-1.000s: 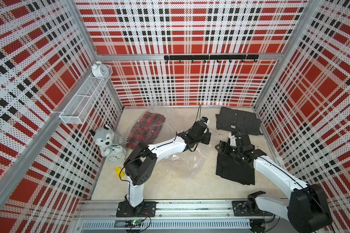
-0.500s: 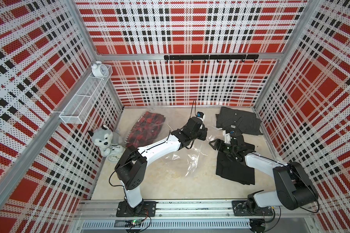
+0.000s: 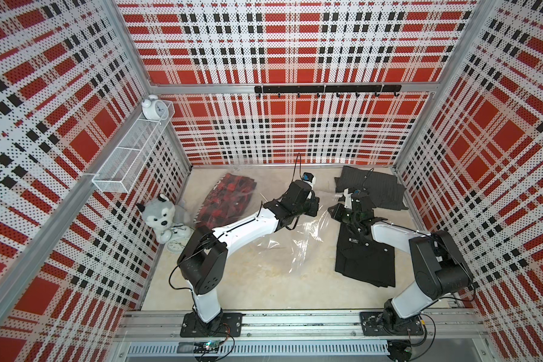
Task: Place the folded shirt into the vacuum bag
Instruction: Adjust the vacuum bag at the center of the board.
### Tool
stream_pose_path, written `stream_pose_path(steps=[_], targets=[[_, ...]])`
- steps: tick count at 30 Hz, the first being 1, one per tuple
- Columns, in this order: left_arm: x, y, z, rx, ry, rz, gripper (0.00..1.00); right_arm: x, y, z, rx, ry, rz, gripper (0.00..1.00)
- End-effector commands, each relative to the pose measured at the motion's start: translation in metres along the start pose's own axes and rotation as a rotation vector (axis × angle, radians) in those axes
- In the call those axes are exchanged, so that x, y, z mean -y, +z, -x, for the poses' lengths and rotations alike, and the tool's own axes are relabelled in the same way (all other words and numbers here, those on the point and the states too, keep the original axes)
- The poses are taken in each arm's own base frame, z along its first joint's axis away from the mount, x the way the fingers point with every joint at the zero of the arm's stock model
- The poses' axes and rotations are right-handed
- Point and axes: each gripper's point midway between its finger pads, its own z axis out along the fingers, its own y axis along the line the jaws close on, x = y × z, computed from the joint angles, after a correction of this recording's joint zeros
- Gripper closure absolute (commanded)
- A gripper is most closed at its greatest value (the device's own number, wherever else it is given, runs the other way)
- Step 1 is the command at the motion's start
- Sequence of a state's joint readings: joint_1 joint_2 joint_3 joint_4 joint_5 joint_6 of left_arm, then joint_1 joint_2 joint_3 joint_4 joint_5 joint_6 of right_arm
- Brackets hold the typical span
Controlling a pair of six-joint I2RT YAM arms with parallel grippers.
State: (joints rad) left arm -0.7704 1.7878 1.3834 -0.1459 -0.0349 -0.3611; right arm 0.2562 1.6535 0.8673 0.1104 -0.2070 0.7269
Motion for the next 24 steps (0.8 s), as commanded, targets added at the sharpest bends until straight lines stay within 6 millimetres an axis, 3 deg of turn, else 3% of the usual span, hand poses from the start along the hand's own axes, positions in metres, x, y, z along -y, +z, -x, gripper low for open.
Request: stream_pose_path(steps=[1,7,11,14,18,20,22,24], targets=[[0.003,0.004,0.016,0.032,0.008,-0.008,1.00,0.051,0.006,-0.002,-0.040,0.002,-0.218,0.87],[0.006,0.016,0.031,0.057,0.009,0.001,1.00,0.066,0.019,0.026,-0.044,0.014,-0.259,0.88],[0.005,0.032,0.034,0.059,0.015,0.016,1.00,0.049,0.031,0.048,-0.036,0.002,-0.173,0.82],[0.002,0.049,0.029,0.047,0.023,0.032,1.00,0.033,0.035,0.053,-0.066,-0.040,-0.115,0.69],[-0.001,0.069,0.023,0.031,0.020,0.031,1.00,0.035,0.016,0.052,-0.063,-0.062,-0.152,0.55],[-0.002,0.075,0.023,0.030,0.014,0.024,1.00,0.035,0.003,0.044,-0.061,-0.063,-0.151,0.55],[-0.001,0.079,0.024,0.029,0.011,0.018,1.00,0.048,-0.014,0.035,-0.059,-0.060,-0.217,0.43],[-0.001,0.083,0.023,0.027,0.010,0.015,1.00,0.057,-0.029,0.027,-0.058,-0.096,-0.263,0.38]])
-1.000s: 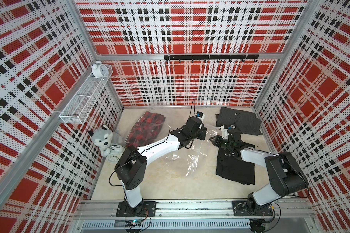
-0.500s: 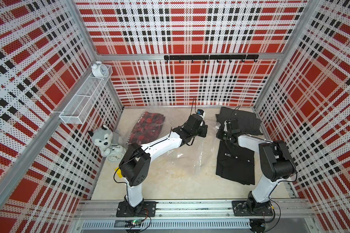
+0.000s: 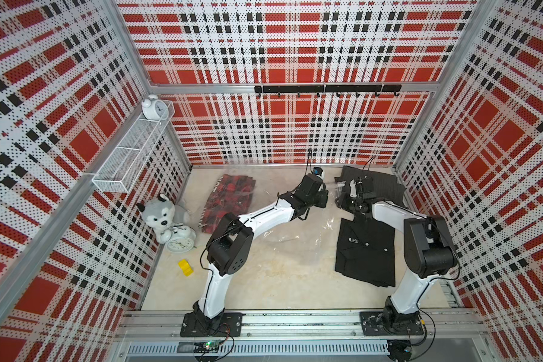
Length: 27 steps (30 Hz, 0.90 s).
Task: Place the folded shirt into the vacuum bag
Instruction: Adjust the vacuum bag at the center of the board, then pick up the shirt from the center of the board.
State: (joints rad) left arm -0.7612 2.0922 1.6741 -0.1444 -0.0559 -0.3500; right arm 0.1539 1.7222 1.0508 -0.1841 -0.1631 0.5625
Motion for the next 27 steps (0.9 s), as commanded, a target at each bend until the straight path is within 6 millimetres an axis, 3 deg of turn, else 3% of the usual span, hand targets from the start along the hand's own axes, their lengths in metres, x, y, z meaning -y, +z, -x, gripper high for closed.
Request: stream_pose_path(steps=[1,4,9,20,27], targets=[[0.001,0.005,0.013,0.027,0.002,-0.017,1.00,0.021,-0.029,-0.009,0.018,-0.036,-0.103,0.35],[0.002,0.009,0.009,0.017,0.000,-0.022,1.00,0.035,-0.045,-0.016,0.024,-0.053,-0.171,0.30],[0.004,0.011,0.002,0.005,-0.005,-0.030,1.00,0.052,-0.052,-0.026,-0.001,-0.074,-0.255,0.26],[0.001,0.006,-0.002,0.003,-0.011,-0.027,1.00,0.062,-0.038,-0.032,-0.051,-0.145,-0.380,0.22],[0.000,0.005,-0.003,0.002,-0.011,-0.027,1.00,0.048,-0.021,-0.033,-0.096,-0.245,-0.405,0.20]])
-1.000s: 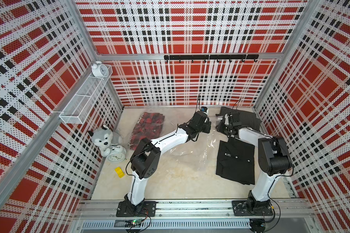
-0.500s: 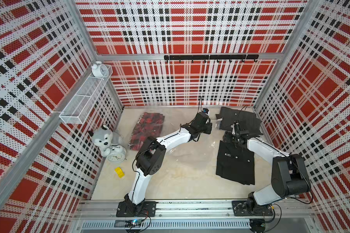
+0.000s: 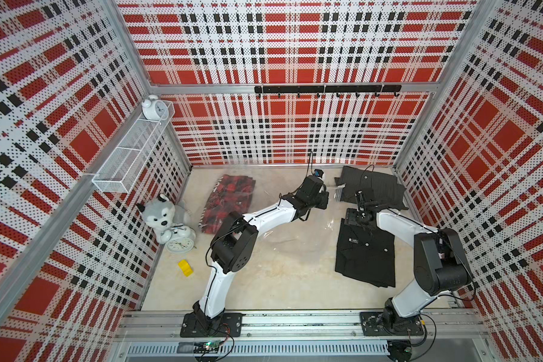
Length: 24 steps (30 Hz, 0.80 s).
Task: Place the folded shirt into the vacuum bag
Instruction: Pick up the shirt from the center of the board.
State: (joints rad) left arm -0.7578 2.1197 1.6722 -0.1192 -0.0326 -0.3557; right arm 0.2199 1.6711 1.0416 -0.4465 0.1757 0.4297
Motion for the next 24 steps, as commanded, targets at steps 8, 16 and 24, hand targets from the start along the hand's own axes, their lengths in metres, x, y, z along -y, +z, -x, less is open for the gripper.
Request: stream_pose_path(steps=[8,16,24], targets=[[-0.006,-0.006,0.003,0.011,-0.012,-0.006,1.00,-0.013,0.022,-0.015,-0.069,-0.098,-0.061,0.18],[0.001,-0.001,0.001,0.004,-0.009,-0.024,1.00,-0.019,0.036,-0.017,-0.092,-0.113,-0.047,0.17],[0.004,0.001,-0.004,-0.006,-0.004,-0.027,1.00,-0.016,0.048,-0.032,-0.136,-0.123,-0.064,0.17]])
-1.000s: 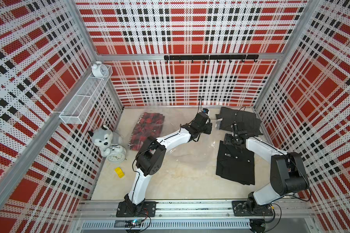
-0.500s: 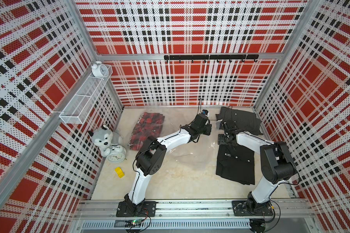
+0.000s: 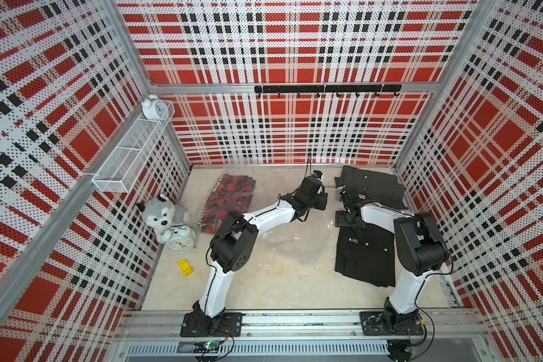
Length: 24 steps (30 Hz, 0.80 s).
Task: Place the folded shirt into the vacuum bag
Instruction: Pick up the shirt from the center of the board.
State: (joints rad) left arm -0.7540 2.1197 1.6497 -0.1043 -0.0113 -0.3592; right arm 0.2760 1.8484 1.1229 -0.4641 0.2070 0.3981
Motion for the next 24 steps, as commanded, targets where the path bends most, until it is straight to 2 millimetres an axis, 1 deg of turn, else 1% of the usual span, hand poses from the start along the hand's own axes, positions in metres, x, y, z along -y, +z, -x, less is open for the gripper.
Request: stream_pose_path(steps=[1,3,4,5,8,10,12,17,24], targets=[[0.006,-0.001,0.003,0.008,0.000,-0.015,1.00,0.003,0.011,-0.017,-0.048,-0.022,-0.022,0.17],[0.007,-0.002,0.004,0.009,0.000,-0.019,1.00,0.006,0.010,-0.022,-0.055,-0.022,-0.025,0.17],[0.008,-0.002,0.003,0.007,0.000,-0.021,1.00,0.000,0.010,-0.025,-0.066,-0.012,0.005,0.55],[0.009,-0.002,0.003,0.006,0.000,-0.023,1.00,0.001,0.010,-0.026,-0.066,-0.009,0.006,0.63],[0.013,-0.003,0.001,0.003,0.002,-0.032,1.00,0.003,0.007,-0.027,-0.057,-0.003,0.003,0.78],[0.017,-0.003,-0.002,-0.001,0.006,-0.036,1.00,0.003,0.004,-0.028,-0.053,-0.002,0.005,0.82],[0.019,-0.003,-0.004,-0.004,0.009,-0.039,1.00,0.004,0.002,-0.027,-0.048,-0.001,0.007,0.89],[0.024,-0.005,-0.007,-0.010,0.013,-0.048,1.00,0.007,-0.006,-0.023,-0.021,0.016,0.010,1.00],[0.034,-0.009,-0.016,-0.020,-0.022,-0.079,1.00,0.014,-0.036,-0.008,0.098,0.111,0.120,1.00]])
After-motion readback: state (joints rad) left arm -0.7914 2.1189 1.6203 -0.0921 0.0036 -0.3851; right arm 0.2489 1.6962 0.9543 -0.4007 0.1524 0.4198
